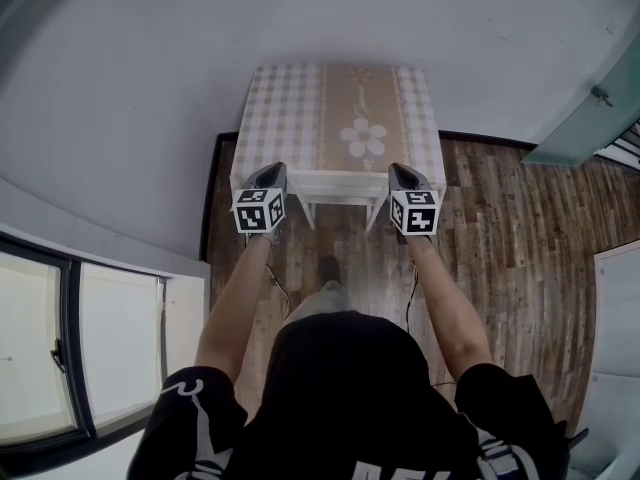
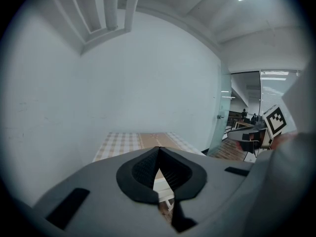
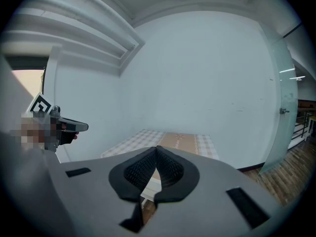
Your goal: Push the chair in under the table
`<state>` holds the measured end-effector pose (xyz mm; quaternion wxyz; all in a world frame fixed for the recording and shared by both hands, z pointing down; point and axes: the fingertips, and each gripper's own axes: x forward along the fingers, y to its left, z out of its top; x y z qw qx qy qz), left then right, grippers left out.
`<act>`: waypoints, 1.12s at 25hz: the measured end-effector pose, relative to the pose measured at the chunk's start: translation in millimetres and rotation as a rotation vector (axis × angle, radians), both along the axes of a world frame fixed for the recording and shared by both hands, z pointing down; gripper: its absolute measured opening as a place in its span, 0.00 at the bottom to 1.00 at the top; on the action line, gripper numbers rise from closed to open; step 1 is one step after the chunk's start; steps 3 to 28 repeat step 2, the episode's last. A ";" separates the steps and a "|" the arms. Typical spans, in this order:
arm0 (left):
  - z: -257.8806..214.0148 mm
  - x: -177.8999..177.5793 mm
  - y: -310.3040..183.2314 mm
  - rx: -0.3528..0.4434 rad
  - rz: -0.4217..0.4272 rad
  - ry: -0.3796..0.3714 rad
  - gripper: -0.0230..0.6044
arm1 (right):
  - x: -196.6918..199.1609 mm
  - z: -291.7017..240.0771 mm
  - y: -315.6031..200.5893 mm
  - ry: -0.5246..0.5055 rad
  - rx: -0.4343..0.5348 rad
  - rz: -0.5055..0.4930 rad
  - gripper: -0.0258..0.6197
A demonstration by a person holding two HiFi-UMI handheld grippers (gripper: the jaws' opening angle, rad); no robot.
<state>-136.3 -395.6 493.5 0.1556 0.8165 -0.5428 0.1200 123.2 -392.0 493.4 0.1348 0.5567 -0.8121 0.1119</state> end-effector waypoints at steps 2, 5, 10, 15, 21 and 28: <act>-1.5 0.6 0.3 0.002 -0.002 -0.001 0.08 | 0.9 -0.9 0.2 -0.002 0.001 0.000 0.06; -1.5 0.6 0.3 0.002 -0.002 -0.001 0.08 | 0.9 -0.9 0.2 -0.002 0.001 0.000 0.06; -1.5 0.6 0.3 0.002 -0.002 -0.001 0.08 | 0.9 -0.9 0.2 -0.002 0.001 0.000 0.06; -1.5 0.6 0.3 0.002 -0.002 -0.001 0.08 | 0.9 -0.9 0.2 -0.002 0.001 0.000 0.06; -1.5 0.6 0.3 0.002 -0.002 -0.001 0.08 | 0.9 -0.9 0.2 -0.002 0.001 0.000 0.06; -1.5 0.6 0.3 0.002 -0.002 -0.001 0.08 | 0.9 -0.9 0.2 -0.002 0.001 0.000 0.06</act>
